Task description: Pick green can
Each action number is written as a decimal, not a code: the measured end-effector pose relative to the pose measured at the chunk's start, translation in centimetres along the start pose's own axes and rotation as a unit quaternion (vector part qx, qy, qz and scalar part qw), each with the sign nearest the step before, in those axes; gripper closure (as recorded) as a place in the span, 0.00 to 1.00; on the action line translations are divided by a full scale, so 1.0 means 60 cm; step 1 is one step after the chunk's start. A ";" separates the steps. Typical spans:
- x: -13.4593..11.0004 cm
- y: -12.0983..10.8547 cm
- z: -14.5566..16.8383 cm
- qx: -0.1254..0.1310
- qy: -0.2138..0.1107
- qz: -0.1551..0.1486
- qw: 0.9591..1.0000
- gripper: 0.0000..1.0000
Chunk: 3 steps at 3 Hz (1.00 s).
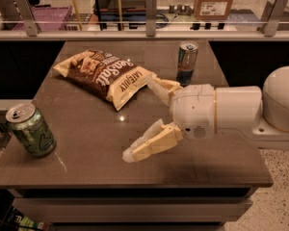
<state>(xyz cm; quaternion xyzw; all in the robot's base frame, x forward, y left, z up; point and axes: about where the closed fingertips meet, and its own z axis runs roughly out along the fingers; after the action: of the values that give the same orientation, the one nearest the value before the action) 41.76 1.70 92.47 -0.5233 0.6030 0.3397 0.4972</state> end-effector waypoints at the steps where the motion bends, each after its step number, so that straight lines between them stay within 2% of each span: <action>1: -0.004 0.007 0.031 0.001 -0.027 0.002 1.000 0.00; 3: -0.035 0.016 0.098 -0.021 -0.073 -0.025 0.997 0.00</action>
Offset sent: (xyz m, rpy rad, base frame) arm 0.0089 0.0645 0.0009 0.1509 -0.0652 0.0675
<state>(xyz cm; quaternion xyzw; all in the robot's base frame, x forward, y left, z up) 42.20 8.00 92.77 -0.5223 0.5447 0.3768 0.5371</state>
